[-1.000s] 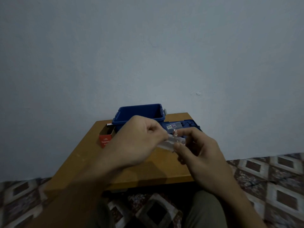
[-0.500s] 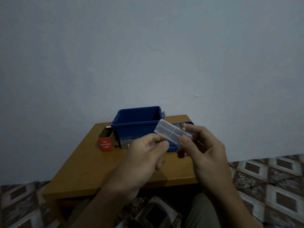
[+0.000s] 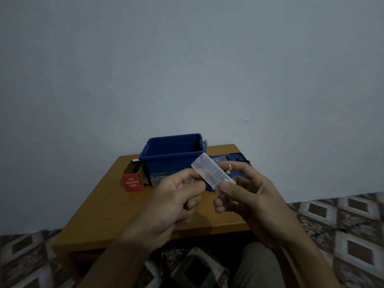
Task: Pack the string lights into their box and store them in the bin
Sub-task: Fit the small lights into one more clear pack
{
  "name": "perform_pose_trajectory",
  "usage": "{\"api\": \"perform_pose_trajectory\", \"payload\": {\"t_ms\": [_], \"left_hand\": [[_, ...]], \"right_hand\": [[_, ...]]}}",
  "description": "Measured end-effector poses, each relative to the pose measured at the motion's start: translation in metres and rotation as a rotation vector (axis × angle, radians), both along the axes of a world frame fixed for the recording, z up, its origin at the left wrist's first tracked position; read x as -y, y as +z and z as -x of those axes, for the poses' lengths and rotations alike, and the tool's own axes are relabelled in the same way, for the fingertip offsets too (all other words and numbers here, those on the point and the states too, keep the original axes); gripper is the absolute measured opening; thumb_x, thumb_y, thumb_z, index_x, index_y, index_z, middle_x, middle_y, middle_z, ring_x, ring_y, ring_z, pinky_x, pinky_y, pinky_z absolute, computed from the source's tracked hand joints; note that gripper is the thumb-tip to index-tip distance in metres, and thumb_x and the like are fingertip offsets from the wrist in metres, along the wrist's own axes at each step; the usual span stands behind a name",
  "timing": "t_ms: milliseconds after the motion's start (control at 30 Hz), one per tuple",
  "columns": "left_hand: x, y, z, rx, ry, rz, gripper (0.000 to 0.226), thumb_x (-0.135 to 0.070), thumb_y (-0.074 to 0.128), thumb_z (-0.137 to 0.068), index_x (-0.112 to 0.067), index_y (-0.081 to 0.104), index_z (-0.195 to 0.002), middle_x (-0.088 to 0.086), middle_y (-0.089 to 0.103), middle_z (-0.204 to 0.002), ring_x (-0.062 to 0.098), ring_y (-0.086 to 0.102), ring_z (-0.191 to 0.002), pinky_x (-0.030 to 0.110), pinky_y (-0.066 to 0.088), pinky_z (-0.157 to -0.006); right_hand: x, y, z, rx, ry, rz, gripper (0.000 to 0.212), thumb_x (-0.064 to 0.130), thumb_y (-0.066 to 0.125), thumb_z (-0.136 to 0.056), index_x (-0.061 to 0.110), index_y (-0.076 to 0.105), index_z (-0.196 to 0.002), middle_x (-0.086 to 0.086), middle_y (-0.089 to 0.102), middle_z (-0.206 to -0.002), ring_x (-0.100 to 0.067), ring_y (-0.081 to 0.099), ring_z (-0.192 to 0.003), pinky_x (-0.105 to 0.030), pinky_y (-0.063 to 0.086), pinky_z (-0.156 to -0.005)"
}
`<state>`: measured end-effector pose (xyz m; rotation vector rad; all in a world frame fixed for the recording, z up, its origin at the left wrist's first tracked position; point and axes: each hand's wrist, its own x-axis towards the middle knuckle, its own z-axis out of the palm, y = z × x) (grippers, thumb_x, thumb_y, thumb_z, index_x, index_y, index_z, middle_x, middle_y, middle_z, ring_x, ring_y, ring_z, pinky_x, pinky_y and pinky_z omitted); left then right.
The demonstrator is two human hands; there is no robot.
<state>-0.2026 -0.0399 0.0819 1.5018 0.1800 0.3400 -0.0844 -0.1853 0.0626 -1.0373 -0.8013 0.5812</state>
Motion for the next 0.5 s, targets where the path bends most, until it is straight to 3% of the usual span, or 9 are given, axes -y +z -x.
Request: {"api": "perform_pose_trajectory", "payload": {"t_ms": [167,500], "left_hand": [[-0.0020,0.0000,-0.0009,-0.010,-0.026,0.004,0.025,-0.016,0.056,-0.098,-0.020,0.069,-0.118,0.002,0.038,-0.059,0.007,0.023,-0.039,0.020,0.015,-0.039],[-0.0022,-0.0003,0.0028,-0.055,-0.080,-0.073,0.030,-0.015,0.054,-0.100,-0.024,0.067,-0.124,0.001,0.041,-0.060,0.008,0.025,-0.042,0.020,0.016,-0.041]], "right_hand": [[-0.0008,0.0001,0.0015,0.021,0.006,0.019,0.036,0.010,0.071,-0.081,0.022,0.070,-0.115,-0.019,0.062,-0.088,-0.034,0.070,-0.070,-0.035,0.060,-0.066],[-0.0002,0.0003,0.0002,-0.024,0.025,0.012,0.025,0.006,0.071,-0.081,0.011,0.063,-0.104,-0.019,0.063,-0.083,-0.033,0.068,-0.067,-0.037,0.060,-0.063]]}}
